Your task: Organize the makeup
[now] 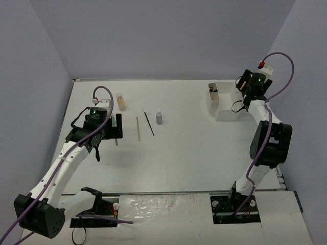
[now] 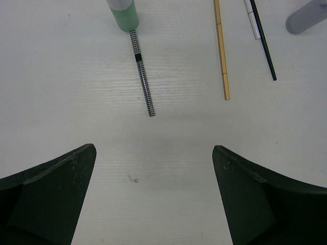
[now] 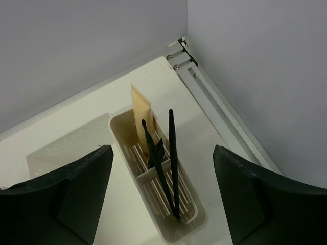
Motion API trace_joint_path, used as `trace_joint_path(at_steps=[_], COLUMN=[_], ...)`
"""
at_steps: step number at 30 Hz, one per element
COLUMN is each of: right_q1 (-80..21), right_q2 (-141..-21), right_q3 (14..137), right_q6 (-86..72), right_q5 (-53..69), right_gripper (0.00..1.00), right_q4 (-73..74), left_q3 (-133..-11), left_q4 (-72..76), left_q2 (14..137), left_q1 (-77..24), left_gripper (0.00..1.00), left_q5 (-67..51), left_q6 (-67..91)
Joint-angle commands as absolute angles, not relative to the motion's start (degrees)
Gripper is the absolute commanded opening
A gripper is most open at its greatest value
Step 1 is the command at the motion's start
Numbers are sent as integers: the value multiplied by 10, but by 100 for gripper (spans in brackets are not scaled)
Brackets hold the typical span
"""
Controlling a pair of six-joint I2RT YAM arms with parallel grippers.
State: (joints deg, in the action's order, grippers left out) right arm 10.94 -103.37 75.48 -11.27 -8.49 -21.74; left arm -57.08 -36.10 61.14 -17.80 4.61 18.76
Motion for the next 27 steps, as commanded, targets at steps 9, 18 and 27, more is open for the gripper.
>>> trace_joint_path(at_steps=[9,18,27], right_q1=[109,109,54], right_q2=[-703,-503,-451], right_q3=[720,564,521], right_q6=[-213,-263,-245], right_q5=[-12,103,78], right_gripper=[98,99,99], right_q4=[-51,-4,-2], left_q3=[-673,-811,-902], left_q4=[-365,-386,-411], left_q2=[699,909,1081], left_q1=[-204,-296,-327], left_gripper=[97,97,86], left_q5=[-20,0,35], left_q6=[347,458,530])
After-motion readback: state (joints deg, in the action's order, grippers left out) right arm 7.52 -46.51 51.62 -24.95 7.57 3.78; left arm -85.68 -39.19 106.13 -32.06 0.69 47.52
